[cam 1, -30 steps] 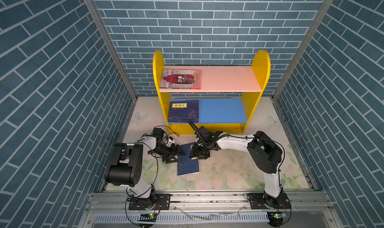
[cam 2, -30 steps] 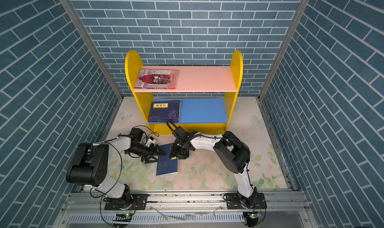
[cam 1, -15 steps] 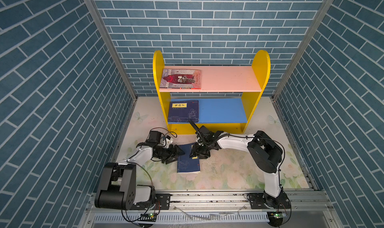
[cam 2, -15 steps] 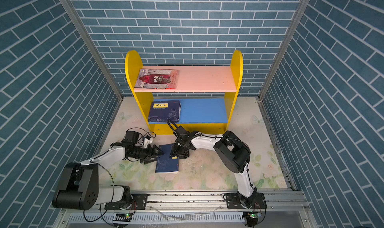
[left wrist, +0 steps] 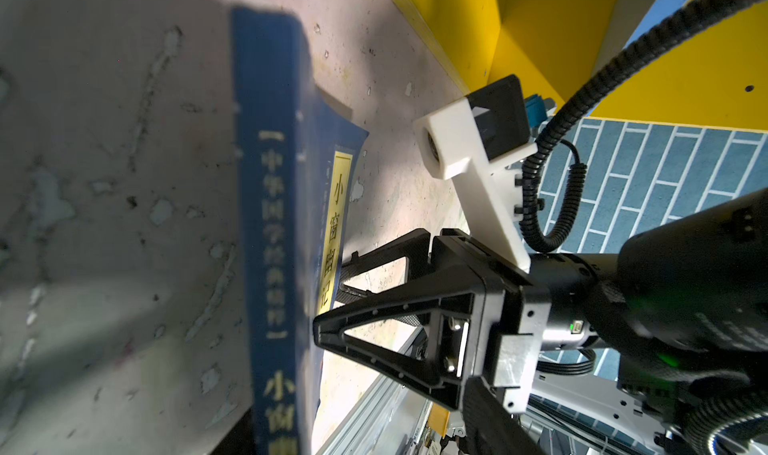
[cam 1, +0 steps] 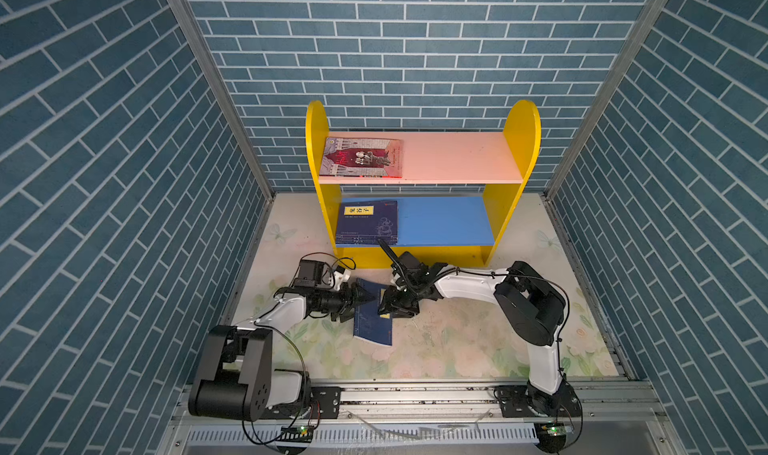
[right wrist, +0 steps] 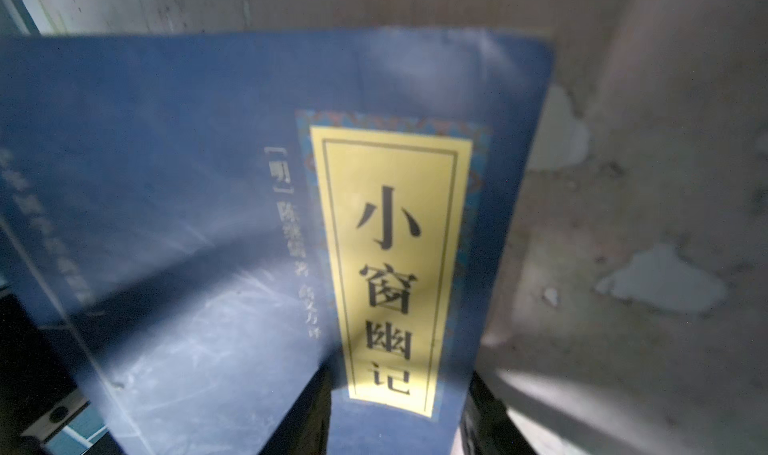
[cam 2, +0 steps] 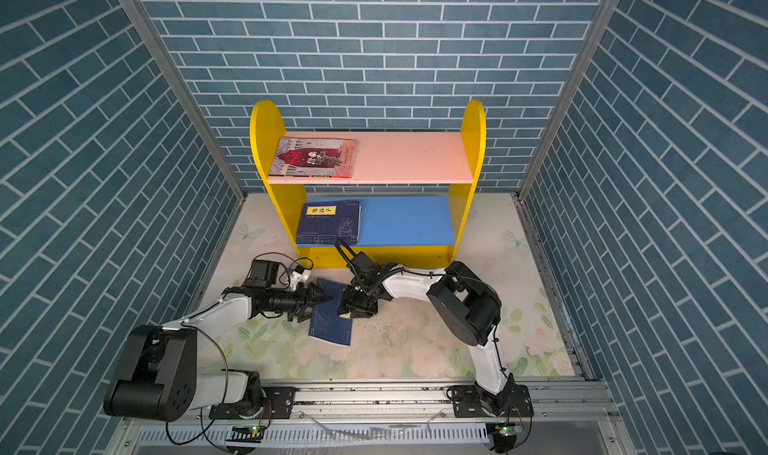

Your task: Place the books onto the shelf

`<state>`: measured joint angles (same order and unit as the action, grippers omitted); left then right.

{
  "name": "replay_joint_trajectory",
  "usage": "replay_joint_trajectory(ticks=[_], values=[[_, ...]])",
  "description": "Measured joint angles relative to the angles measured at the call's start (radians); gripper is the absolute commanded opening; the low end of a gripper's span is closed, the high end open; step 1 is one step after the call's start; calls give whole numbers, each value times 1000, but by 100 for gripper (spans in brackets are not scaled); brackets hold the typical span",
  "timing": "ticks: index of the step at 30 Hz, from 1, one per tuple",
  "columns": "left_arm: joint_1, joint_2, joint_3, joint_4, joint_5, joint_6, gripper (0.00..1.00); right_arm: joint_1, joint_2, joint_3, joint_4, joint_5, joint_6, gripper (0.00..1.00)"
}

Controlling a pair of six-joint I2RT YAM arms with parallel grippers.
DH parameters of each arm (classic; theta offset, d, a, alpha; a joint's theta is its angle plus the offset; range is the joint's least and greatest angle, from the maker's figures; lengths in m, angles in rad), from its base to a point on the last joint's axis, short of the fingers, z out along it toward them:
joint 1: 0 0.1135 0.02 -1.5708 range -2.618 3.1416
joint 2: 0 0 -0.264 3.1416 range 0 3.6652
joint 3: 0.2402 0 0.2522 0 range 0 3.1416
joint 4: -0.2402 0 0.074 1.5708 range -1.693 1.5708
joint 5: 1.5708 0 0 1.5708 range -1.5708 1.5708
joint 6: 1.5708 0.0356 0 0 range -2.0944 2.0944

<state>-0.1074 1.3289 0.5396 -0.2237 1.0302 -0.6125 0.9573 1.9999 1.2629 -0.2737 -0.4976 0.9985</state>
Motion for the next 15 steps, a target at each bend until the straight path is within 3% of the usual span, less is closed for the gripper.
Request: replay_joint_trajectory(ticks=[5,15], values=[[0,-30,0,-53,-12,15,56,0,0,0,2,0,0,51],[0,-52,13,-174,-73,76,27,0,-15,-23,26,14,0,51]])
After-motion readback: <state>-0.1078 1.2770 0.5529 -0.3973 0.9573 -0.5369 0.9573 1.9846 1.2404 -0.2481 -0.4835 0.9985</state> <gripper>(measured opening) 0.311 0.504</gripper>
